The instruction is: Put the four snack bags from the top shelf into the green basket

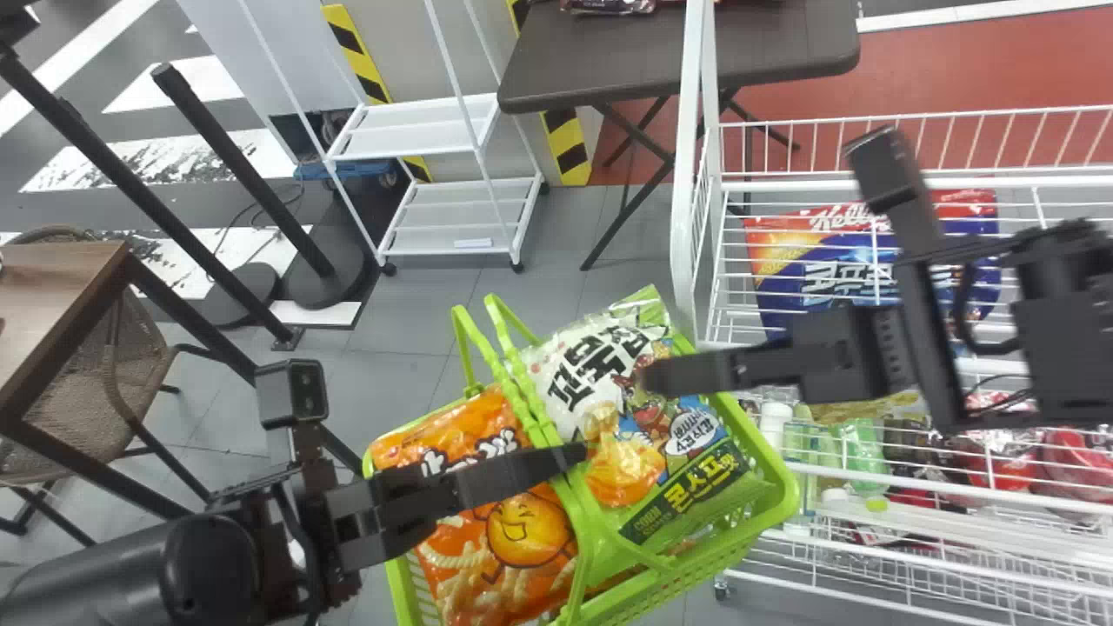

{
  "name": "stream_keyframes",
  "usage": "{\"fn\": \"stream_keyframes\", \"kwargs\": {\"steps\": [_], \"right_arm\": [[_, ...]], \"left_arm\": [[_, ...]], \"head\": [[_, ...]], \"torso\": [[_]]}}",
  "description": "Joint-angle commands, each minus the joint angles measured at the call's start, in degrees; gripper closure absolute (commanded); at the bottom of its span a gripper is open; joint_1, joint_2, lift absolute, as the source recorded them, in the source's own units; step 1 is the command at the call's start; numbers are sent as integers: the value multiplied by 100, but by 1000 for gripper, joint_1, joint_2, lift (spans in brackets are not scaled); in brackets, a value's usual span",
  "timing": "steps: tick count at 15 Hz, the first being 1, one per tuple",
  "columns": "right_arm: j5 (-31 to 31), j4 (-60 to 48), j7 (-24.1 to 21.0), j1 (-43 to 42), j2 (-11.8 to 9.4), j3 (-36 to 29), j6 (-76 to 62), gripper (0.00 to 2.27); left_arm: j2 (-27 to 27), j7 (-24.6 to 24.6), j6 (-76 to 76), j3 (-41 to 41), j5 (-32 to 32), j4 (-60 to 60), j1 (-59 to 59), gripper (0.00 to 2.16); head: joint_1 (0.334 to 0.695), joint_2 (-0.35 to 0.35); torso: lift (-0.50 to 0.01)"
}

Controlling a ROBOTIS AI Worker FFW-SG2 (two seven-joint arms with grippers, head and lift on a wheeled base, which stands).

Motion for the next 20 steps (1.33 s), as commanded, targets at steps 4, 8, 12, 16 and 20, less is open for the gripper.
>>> {"fn": "stream_keyframes", "kwargs": {"steps": [4, 8, 12, 16, 20], "right_arm": [[2070, -1073, -55, 780, -352, -670, -721, 39], [4513, -1020, -283, 1694, -343, -397, -3902, 43], [5049, -501, -459, 2336, -325, -538, -6170, 43], [4689, 70, -301, 2881, -334, -1285, -7980, 43], [4425, 79, -292, 3399, -334, -1461, -8596, 43]], "left_arm": [[-17, -66, -214, 269, 199, 35, 244, 2148], [-35, -66, -319, 321, 305, 35, 341, 2148], [-61, -66, -442, 321, 322, 43, 490, 2148], [-61, -66, -460, 418, 357, 17, 613, 2148], [-70, -66, -460, 392, 357, -27, 648, 2148]], "head": [[695, 350], [695, 175], [695, 90], [695, 56], [695, -6]], "torso": [[-6], [-6], [-6], [-6], [-6]]}}
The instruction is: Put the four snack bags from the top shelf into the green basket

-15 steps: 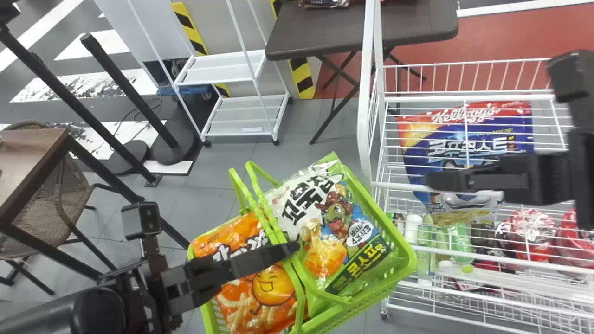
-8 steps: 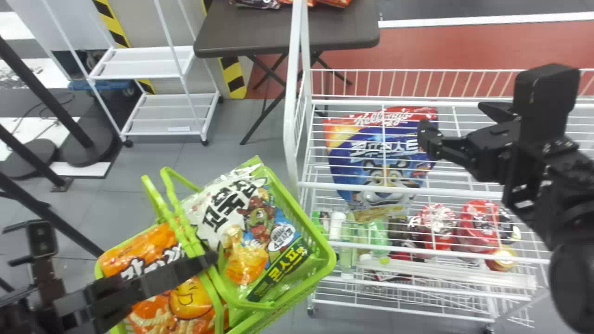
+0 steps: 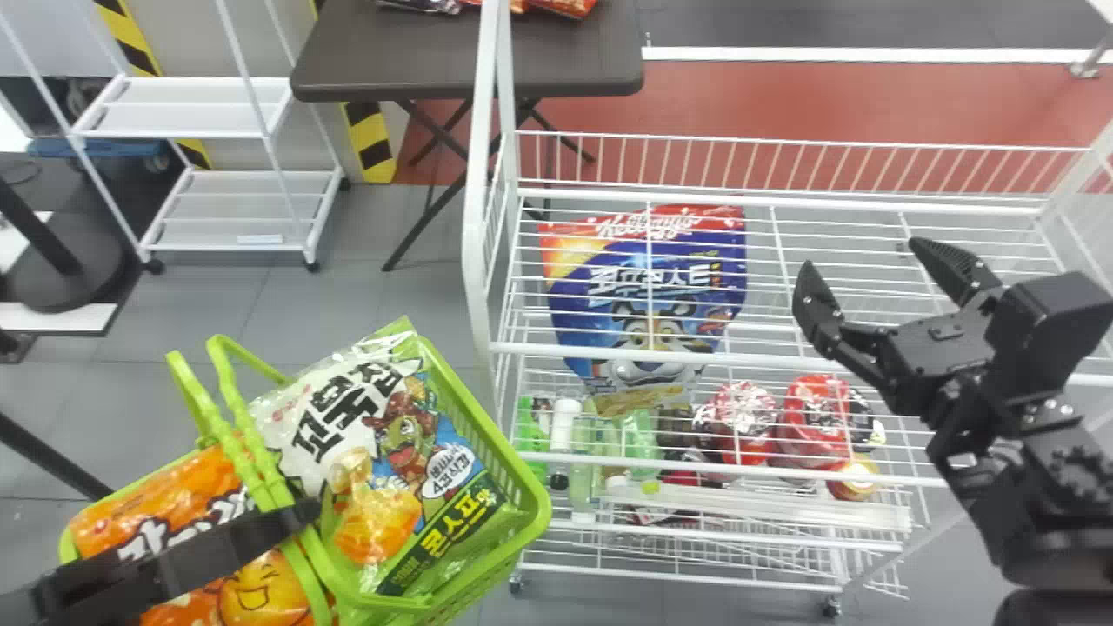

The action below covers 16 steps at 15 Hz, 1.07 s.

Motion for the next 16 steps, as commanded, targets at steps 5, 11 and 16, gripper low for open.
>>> {"fn": "stream_keyframes", "kwargs": {"steps": [5, 11, 16], "right_arm": [[-125, 14, 0, 386, 8, -37, -337, 43], [-125, 5, 0, 509, 35, 7, -478, 43], [-125, -13, -79, 553, 61, 16, -478, 43]], "left_arm": [[4, -66, 35, -31, 0, -67, 27, 2148], [21, -66, 70, -5, 0, -181, 97, 2148], [21, -66, 106, 22, 0, -199, 141, 2148]], "head": [[695, -23], [695, -19], [695, -13]], "torso": [[-6], [-6], [-6]]}}
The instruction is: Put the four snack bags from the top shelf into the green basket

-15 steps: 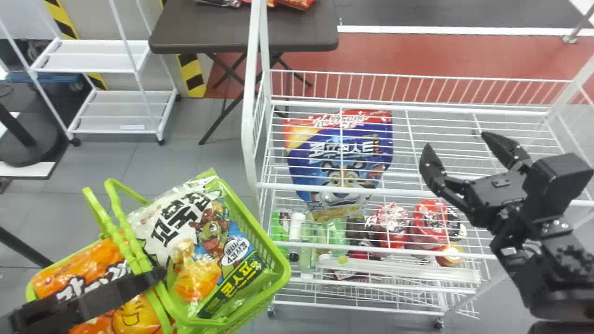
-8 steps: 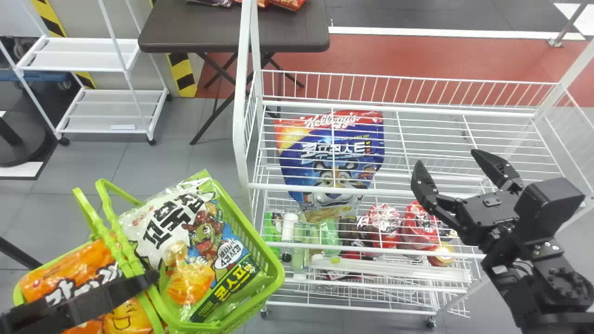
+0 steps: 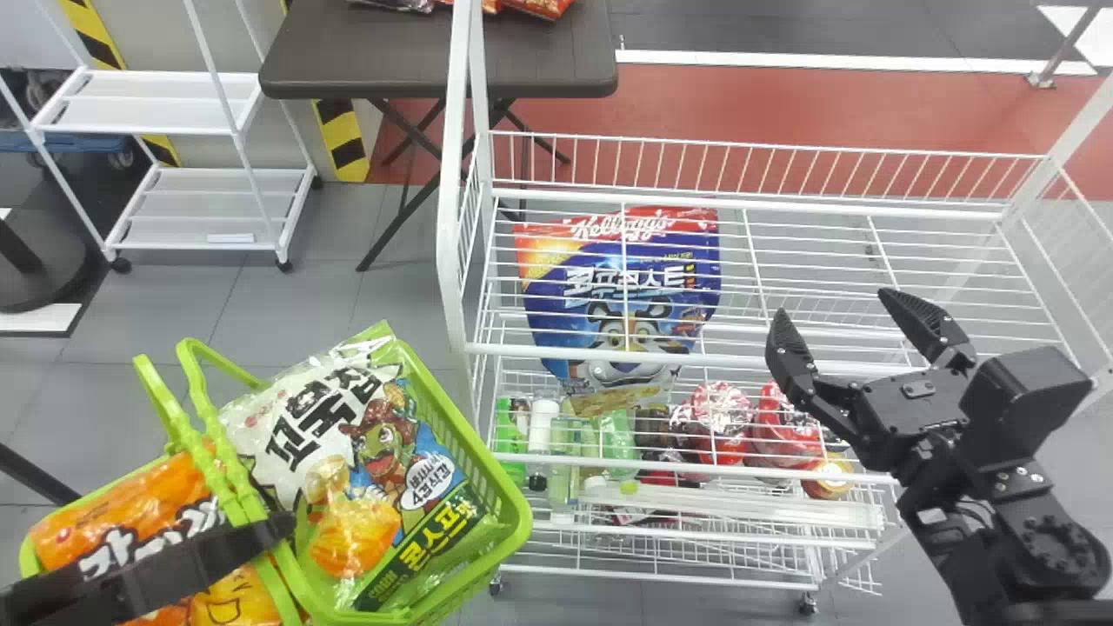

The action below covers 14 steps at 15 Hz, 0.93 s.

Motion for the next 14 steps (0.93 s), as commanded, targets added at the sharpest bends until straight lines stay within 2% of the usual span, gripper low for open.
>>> {"fn": "stream_keyframes", "kwargs": {"steps": [1, 14], "right_arm": [[0, -39, -25, 50, 10, -5, 0, 43], [0, -408, -16, 366, 10, -93, 0, 43]], "left_arm": [[0, -66, 14, 7, 9, -10, 29, 2148], [-132, -66, 31, 69, 158, -441, 354, 2148]], "head": [[695, -14], [695, -36]], "torso": [[-6], [-6]]}}
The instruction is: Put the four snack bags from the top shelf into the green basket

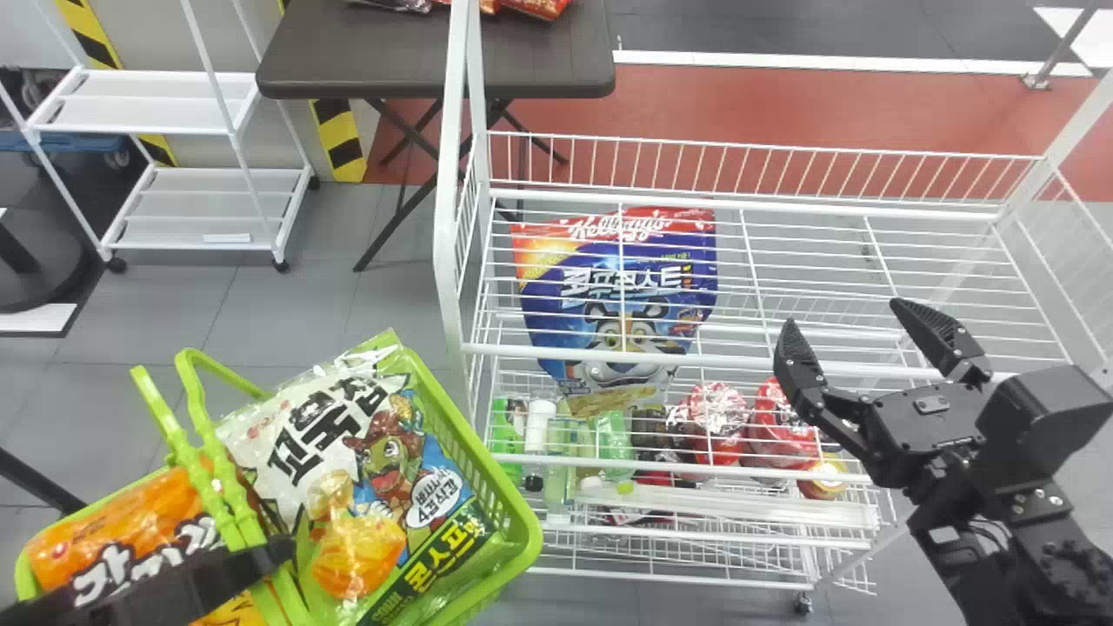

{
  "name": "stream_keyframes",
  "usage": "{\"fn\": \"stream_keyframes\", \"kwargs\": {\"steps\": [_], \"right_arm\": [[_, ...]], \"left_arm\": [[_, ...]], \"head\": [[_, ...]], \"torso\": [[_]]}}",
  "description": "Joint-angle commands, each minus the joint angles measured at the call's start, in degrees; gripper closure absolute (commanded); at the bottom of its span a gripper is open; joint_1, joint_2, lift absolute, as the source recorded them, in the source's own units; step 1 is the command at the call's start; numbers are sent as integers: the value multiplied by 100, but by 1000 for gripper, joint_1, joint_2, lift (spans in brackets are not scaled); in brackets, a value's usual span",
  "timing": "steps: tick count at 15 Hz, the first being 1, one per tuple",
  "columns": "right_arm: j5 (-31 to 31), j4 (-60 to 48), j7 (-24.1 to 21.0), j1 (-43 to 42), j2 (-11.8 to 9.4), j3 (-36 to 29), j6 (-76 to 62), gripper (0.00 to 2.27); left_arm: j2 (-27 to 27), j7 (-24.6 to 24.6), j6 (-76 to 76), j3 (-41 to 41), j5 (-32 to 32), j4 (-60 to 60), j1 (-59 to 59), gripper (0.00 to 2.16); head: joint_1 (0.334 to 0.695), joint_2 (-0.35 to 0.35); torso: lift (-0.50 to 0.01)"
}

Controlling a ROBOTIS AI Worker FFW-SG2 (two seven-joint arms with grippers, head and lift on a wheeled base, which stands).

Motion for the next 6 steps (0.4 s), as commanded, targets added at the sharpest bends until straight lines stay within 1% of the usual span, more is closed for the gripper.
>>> {"fn": "stream_keyframes", "kwargs": {"steps": [1, 6], "right_arm": [[0, -73, 9, 39, 0, -23, 18, 43], [-106, -56, 18, 13, -26, -102, 53, 43]], "left_arm": [[-19, -66, 22, 33, 54, -124, 68, 2148], [-36, -66, 110, 33, 45, -203, 68, 2148]], "head": [[695, -39], [695, -54]], "torso": [[-6], [-6]]}}
